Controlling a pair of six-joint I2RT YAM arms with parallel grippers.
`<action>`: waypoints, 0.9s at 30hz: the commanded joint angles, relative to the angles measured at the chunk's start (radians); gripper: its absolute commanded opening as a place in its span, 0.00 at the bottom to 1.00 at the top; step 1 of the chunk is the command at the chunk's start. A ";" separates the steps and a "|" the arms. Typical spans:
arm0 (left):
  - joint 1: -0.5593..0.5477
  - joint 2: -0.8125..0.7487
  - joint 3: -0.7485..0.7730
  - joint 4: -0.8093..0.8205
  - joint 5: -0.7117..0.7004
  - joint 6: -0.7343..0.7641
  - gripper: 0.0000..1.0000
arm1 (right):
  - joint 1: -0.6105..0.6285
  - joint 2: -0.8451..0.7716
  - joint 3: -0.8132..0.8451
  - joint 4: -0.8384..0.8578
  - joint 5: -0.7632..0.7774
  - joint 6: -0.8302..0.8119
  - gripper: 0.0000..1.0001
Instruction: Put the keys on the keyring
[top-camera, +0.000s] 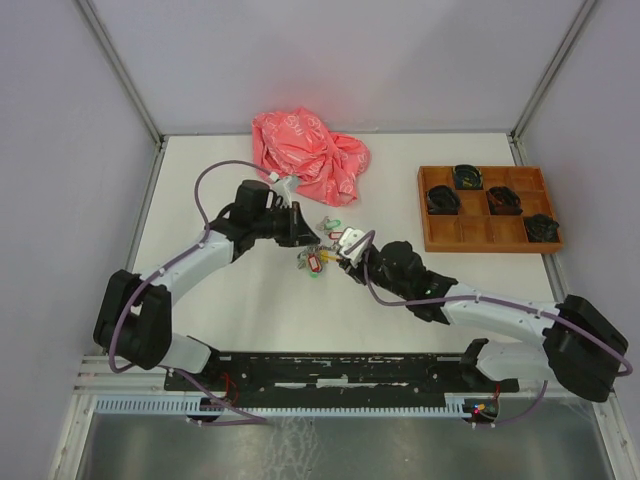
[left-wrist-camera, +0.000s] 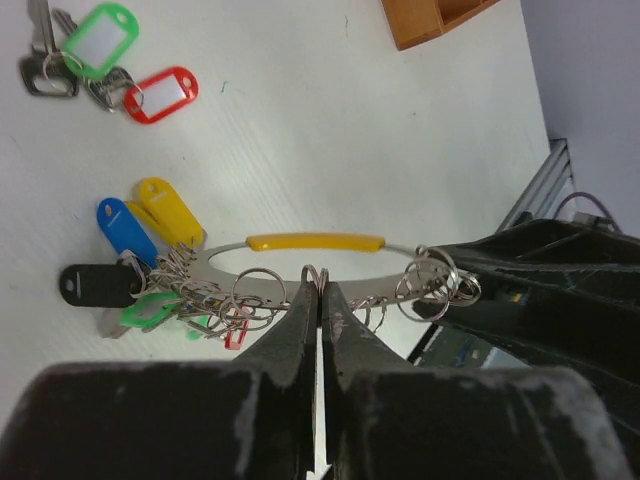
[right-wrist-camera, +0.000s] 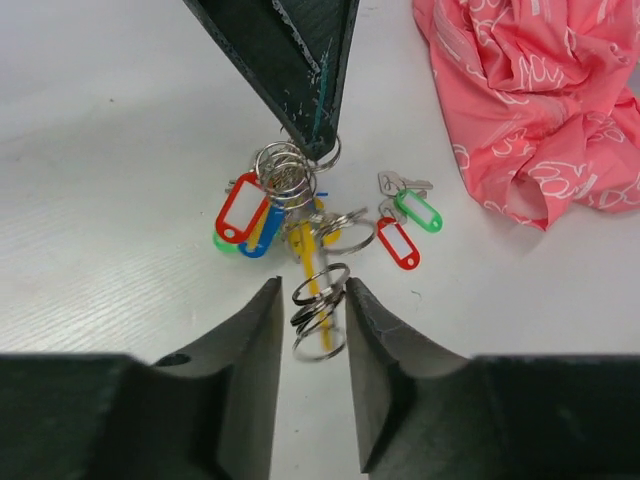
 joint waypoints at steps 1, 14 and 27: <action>-0.049 -0.069 0.071 0.027 -0.129 0.264 0.03 | -0.006 -0.140 -0.028 -0.042 0.009 0.050 0.44; -0.250 -0.061 0.018 0.057 -0.258 0.714 0.03 | -0.087 -0.342 -0.017 -0.334 -0.033 0.194 0.82; -0.303 -0.195 -0.212 0.176 -0.224 0.898 0.03 | -0.100 -0.245 0.024 -0.334 -0.115 0.298 0.83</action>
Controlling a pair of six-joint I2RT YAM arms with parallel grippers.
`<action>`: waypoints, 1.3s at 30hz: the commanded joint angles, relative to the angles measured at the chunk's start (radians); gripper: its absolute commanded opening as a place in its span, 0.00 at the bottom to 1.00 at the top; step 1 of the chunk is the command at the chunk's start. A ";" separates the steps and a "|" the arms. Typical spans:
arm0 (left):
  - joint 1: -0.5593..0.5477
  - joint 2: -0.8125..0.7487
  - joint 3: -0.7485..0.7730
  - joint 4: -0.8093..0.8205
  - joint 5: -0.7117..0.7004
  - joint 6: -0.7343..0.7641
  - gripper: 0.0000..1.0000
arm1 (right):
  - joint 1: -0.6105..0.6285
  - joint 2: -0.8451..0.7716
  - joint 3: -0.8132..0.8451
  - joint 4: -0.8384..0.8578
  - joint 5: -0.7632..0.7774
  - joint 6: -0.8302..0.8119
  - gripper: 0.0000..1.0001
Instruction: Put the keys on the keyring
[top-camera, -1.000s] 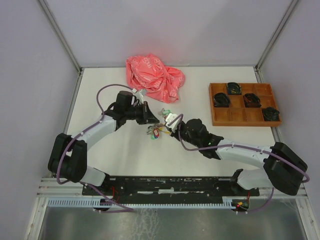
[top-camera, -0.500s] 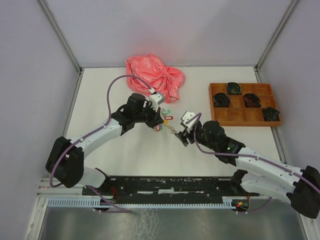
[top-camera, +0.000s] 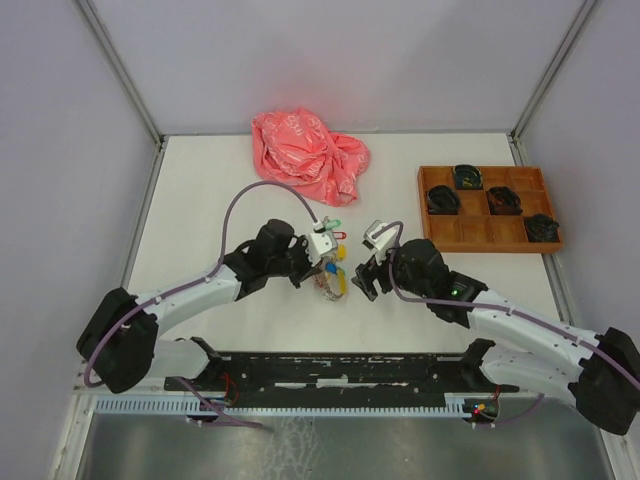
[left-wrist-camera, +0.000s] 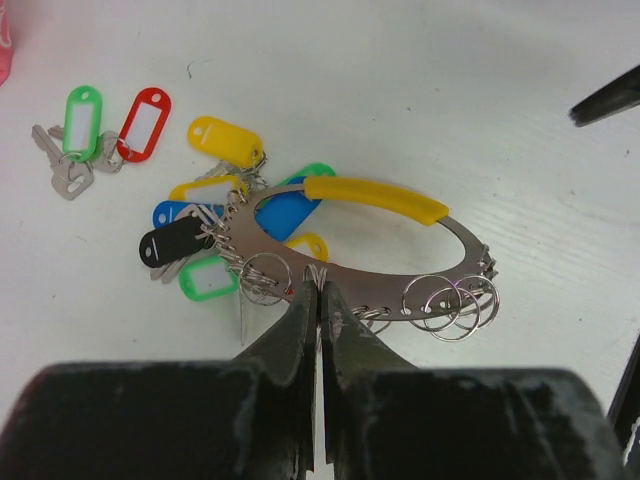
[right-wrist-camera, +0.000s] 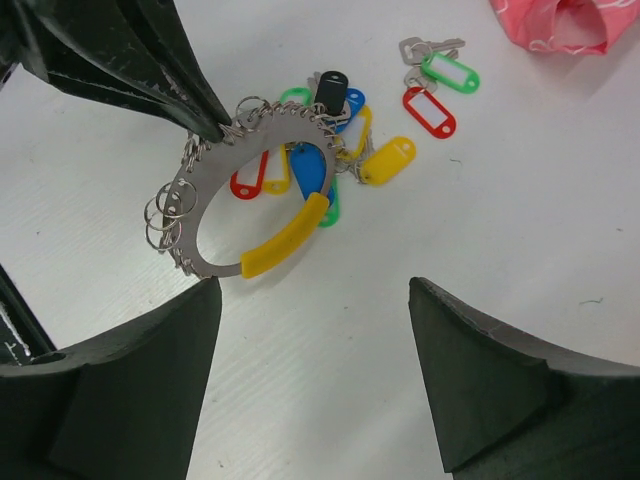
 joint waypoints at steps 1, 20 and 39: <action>0.000 -0.065 -0.047 0.162 0.088 0.088 0.03 | -0.002 0.052 0.048 0.078 -0.041 0.047 0.79; 0.009 -0.088 -0.147 0.299 0.267 0.105 0.03 | -0.138 0.252 -0.017 0.397 -0.492 -0.005 0.73; 0.010 -0.151 -0.119 0.248 0.326 0.154 0.03 | -0.159 0.348 0.044 0.408 -0.768 -0.448 0.62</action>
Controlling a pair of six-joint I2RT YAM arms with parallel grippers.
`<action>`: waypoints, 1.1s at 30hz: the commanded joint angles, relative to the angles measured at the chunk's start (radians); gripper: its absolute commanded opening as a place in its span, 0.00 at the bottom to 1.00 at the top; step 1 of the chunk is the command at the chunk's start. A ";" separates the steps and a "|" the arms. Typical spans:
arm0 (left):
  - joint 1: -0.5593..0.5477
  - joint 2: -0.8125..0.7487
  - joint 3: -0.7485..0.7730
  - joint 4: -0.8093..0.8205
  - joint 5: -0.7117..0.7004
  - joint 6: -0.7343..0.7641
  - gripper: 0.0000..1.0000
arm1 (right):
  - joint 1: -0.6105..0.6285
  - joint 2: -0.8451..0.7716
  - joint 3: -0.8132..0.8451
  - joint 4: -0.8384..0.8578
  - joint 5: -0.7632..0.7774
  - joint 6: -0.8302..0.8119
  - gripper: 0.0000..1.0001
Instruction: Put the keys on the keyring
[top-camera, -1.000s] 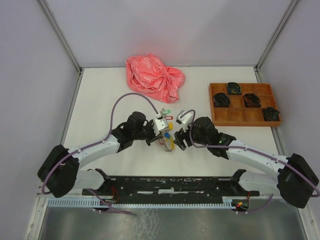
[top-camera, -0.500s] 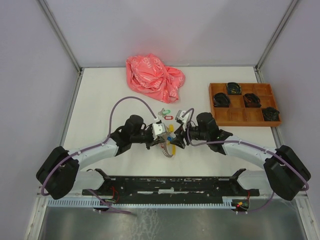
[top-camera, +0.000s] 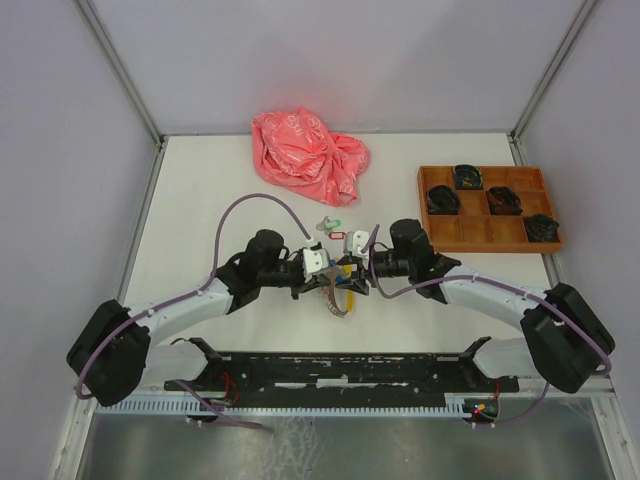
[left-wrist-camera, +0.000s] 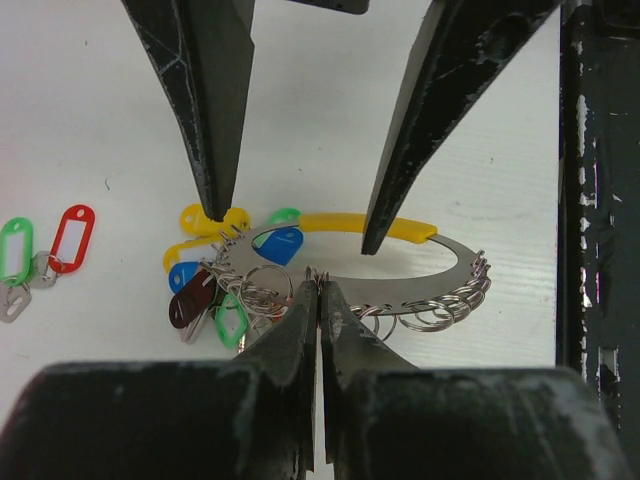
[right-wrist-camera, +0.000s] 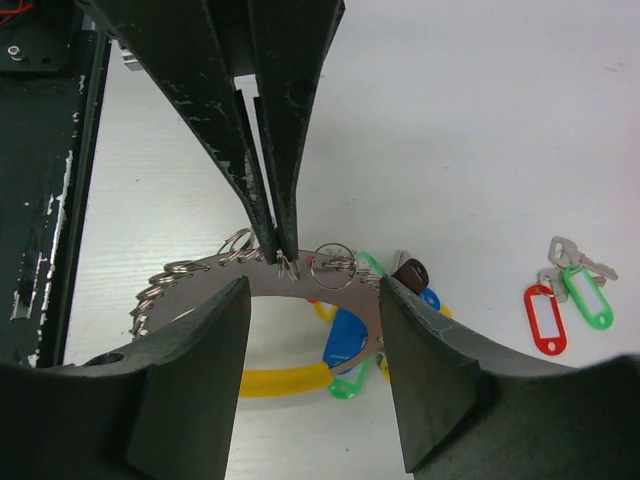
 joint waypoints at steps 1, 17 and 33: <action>0.005 -0.053 0.038 0.043 0.043 0.076 0.03 | -0.020 0.043 -0.004 0.172 -0.089 -0.070 0.61; 0.004 -0.045 0.035 0.070 0.041 0.081 0.03 | -0.020 0.127 0.066 0.114 -0.194 -0.113 0.43; 0.004 -0.054 0.021 0.091 0.024 0.036 0.07 | -0.022 0.155 0.072 0.169 -0.191 -0.061 0.12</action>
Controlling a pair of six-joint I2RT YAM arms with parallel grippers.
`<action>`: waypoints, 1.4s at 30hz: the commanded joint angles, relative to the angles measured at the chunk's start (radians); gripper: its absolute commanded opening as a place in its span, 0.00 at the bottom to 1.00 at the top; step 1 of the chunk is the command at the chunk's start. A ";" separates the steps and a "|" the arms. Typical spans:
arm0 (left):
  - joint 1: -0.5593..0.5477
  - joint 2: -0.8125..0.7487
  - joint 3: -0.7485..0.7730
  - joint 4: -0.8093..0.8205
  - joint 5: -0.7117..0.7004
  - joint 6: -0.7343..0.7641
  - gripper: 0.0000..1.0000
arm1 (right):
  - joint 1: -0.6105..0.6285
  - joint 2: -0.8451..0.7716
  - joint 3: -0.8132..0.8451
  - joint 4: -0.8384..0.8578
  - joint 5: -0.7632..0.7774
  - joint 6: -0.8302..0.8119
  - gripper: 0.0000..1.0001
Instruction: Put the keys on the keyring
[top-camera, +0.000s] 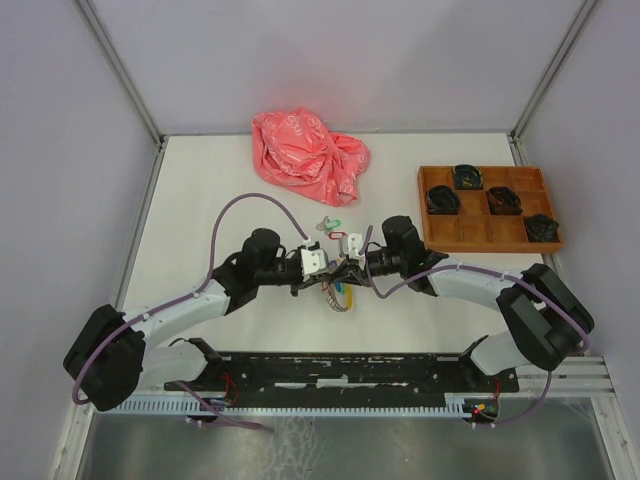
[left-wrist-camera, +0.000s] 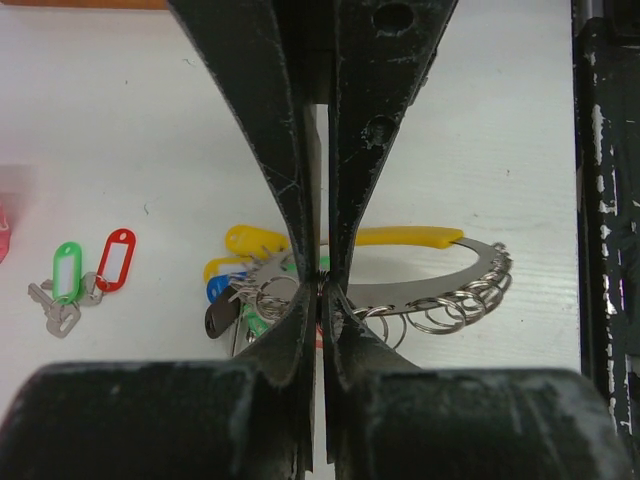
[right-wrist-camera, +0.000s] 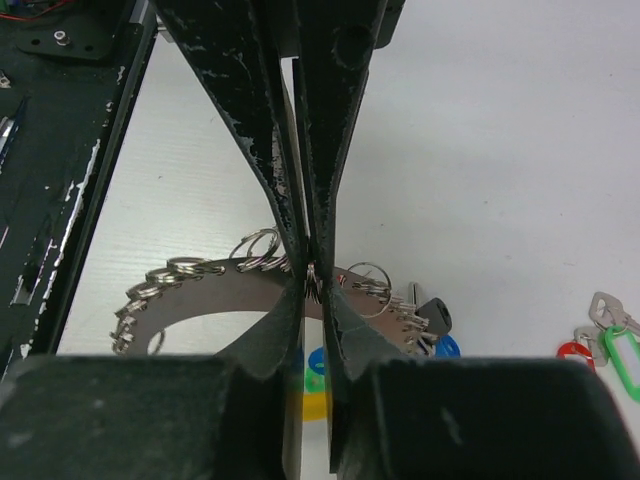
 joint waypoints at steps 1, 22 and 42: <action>0.002 -0.028 0.020 0.072 0.005 -0.020 0.08 | -0.005 -0.001 0.039 0.066 -0.021 0.027 0.08; 0.153 -0.128 -0.194 0.406 -0.300 -0.905 0.61 | 0.014 -0.015 -0.129 0.404 0.293 0.010 0.01; 0.258 0.143 -0.119 0.281 -0.175 -1.037 0.60 | 0.150 0.113 -0.010 0.114 0.502 0.108 0.06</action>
